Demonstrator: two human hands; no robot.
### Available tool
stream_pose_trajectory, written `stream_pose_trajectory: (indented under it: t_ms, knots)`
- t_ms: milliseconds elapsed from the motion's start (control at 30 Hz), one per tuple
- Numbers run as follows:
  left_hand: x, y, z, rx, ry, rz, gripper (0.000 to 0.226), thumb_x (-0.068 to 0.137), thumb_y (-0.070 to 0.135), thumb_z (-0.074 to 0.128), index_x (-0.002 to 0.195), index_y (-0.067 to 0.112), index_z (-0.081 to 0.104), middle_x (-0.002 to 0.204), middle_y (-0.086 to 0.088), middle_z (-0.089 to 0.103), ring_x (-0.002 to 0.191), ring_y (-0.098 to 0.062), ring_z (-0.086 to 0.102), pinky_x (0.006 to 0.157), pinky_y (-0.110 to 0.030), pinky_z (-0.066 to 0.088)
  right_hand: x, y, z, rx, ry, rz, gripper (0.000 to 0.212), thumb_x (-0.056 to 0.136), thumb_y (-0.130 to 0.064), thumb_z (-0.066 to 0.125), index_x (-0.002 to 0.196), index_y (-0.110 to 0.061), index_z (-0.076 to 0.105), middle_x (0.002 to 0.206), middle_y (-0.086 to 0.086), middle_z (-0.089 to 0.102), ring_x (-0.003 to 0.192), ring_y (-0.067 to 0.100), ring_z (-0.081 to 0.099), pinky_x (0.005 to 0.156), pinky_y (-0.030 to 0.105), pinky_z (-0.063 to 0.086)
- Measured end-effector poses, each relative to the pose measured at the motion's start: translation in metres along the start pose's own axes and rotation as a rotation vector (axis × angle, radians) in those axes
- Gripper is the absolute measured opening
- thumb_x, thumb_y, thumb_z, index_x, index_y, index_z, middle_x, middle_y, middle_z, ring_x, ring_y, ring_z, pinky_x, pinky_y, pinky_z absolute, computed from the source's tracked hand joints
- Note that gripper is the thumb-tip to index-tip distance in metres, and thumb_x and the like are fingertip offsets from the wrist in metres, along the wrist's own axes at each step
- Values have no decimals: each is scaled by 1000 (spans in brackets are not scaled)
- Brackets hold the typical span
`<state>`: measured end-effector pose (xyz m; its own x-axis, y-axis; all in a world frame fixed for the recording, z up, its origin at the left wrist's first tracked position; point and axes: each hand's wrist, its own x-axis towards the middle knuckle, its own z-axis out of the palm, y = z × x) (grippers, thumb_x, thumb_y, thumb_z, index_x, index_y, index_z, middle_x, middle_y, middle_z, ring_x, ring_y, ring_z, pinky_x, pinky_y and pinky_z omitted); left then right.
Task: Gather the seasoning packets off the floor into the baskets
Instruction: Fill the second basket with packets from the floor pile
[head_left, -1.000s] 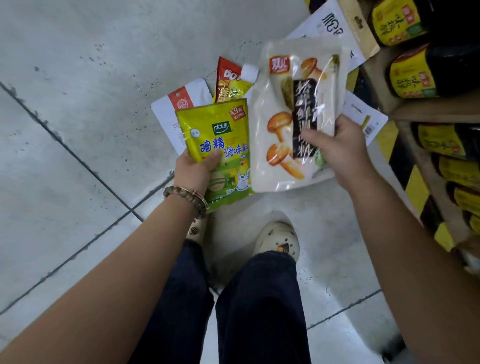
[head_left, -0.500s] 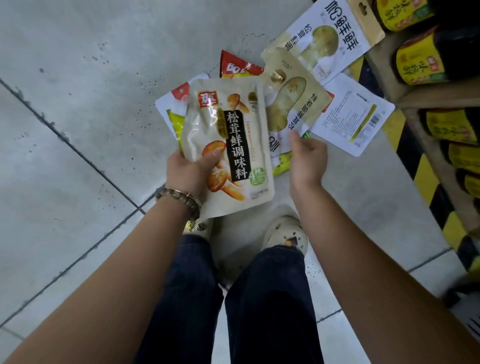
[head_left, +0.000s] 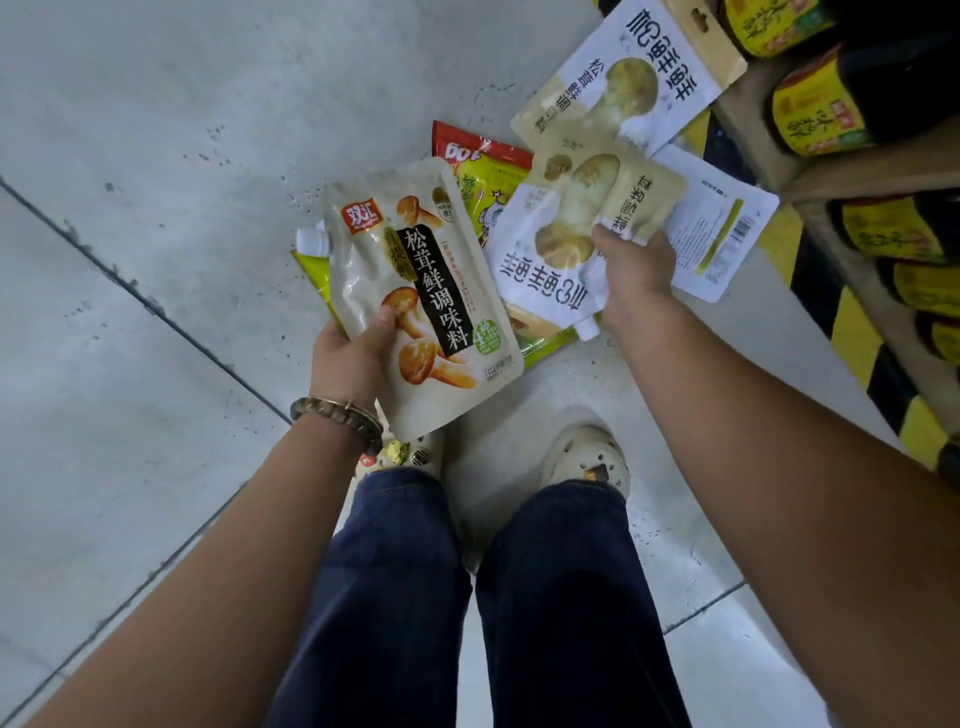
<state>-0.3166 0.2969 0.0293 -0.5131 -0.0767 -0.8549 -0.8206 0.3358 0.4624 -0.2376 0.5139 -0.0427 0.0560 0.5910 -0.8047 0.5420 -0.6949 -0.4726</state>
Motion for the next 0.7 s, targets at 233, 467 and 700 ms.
stream_pose_trajectory:
  t_ms: [233, 467, 700]
  knots:
    - [-42, 32, -18, 140, -130, -39, 28, 90, -1, 52, 117, 6, 56, 107, -13, 64, 97, -32, 61, 89, -46, 49, -72, 2, -102, -25, -36, -36, 36, 83, -1, 67, 118, -6, 60, 108, 6, 65, 91, 18, 63, 74, 28, 51]
    - [-133, 52, -23, 406, -312, 59, 21, 79, -9, 63, 96, 4, 65, 76, -1, 72, 65, -12, 67, 66, -29, 56, -176, 13, -207, 50, -54, -41, 28, 81, -2, 69, 103, -19, 66, 94, -4, 69, 89, 18, 66, 80, 31, 50]
    - [-238, 42, 2, 555, -460, 120, 22, 68, -1, 76, 85, 8, 66, 82, -9, 70, 82, -27, 63, 82, -45, 52, -258, 49, -322, 481, -68, -42, 35, 56, -23, 83, 86, -23, 67, 77, -9, 72, 75, 9, 69, 63, 23, 56]
